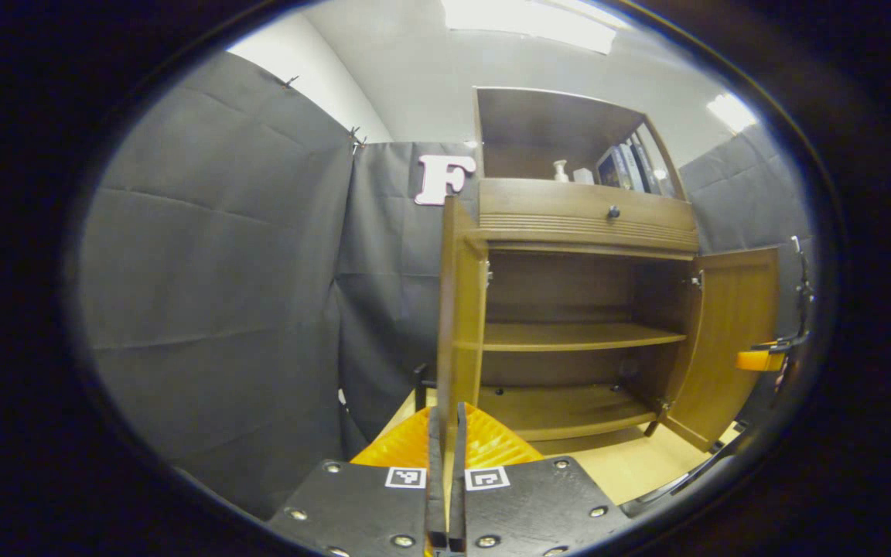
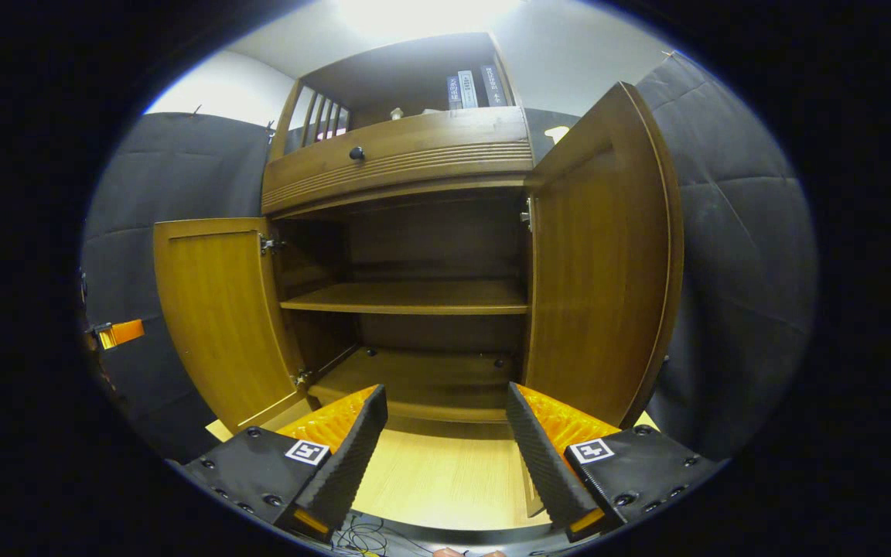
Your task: Open the right door of the double-door shoe cabinet with the right hand, and open the left door with the left hand.
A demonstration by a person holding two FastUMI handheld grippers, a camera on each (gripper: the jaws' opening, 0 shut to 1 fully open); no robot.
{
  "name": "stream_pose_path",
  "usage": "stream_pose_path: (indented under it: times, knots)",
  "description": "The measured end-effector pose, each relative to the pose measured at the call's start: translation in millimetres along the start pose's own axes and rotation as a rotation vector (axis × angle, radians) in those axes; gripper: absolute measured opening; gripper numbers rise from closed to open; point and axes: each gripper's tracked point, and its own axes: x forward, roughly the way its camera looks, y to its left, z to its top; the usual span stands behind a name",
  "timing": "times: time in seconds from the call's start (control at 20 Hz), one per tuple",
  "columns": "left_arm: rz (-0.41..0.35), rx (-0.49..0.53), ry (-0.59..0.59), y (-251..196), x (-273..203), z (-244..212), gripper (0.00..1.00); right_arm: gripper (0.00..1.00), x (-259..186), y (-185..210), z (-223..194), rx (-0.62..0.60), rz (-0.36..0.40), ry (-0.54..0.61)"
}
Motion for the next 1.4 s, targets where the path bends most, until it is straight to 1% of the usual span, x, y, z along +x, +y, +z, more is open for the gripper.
stream_pose_path:
  times: [0.1,0.2,0.25,0.3,0.35,0.5,0.6,0.65,0.7,0.75,0.8,0.85,0.95,1.05,1.15,1.25,1.3,1.4]
  knots:
    - [0.031,0.0,-0.008,-13,-11,3,0.1,0.94,-5,-3,-6,-0.013,0.042,0.011]
    - [0.042,-0.033,-0.022,-31,-26,7,0.46,0.93,-13,-7,-14,-0.012,0.077,0.026]
    - [0.071,-0.049,-0.041,-35,-29,11,0.64,0.93,-19,-9,-16,-0.008,0.095,0.028]
    - [0.098,-0.06,-0.053,-39,-35,19,0.82,0.97,-24,-10,-17,-0.006,0.113,0.029]
    - [0.114,-0.077,-0.06,-46,-38,14,1.0,0.94,-31,-12,-20,-0.007,0.131,0.03]
    - [0.134,-0.122,-0.062,-64,-60,13,1.0,0.93,-44,-15,-22,-0.016,0.19,0.022]
    - [0.146,-0.122,-0.066,-73,-71,14,1.0,0.93,-47,-17,-27,-0.018,0.211,0.027]
    - [0.146,-0.12,-0.051,-78,-71,11,1.0,1.0,-46,-20,-33,-0.022,0.208,0.044]
    - [0.14,-0.124,-0.041,-83,-72,9,1.0,0.93,-46,-22,-33,-0.023,0.202,0.05]
    - [0.124,-0.131,-0.043,-89,-71,11,1.0,0.93,-46,-23,-28,-0.021,0.195,0.04]
    - [0.11,-0.138,-0.054,-95,-68,16,1.0,0.97,-46,-23,-24,-0.023,0.186,0.031]
    - [0.095,-0.147,-0.06,-99,-66,20,1.0,0.93,-46,-21,-24,-0.032,0.183,0.03]
    - [0.073,-0.16,-0.065,-100,-57,22,1.0,0.93,-45,-20,-23,-0.06,0.172,0.056]
    - [0.045,-0.164,-0.081,-106,-49,30,1.0,0.93,-45,-16,-17,-0.051,0.16,0.067]
    - [0.026,-0.147,-0.09,-106,-45,36,1.0,0.93,-41,-10,-14,-0.034,0.144,0.085]
    - [-0.007,-0.089,-0.069,-107,-45,32,1.0,0.93,-35,-1,-11,-0.014,0.127,0.099]
    - [-0.023,-0.052,-0.054,-107,-45,28,1.0,0.93,-32,8,-10,-0.01,0.138,0.108]
    - [-0.044,0.008,-0.026,-108,-41,21,1.0,0.93,-28,23,-13,-0.047,0.165,0.14]
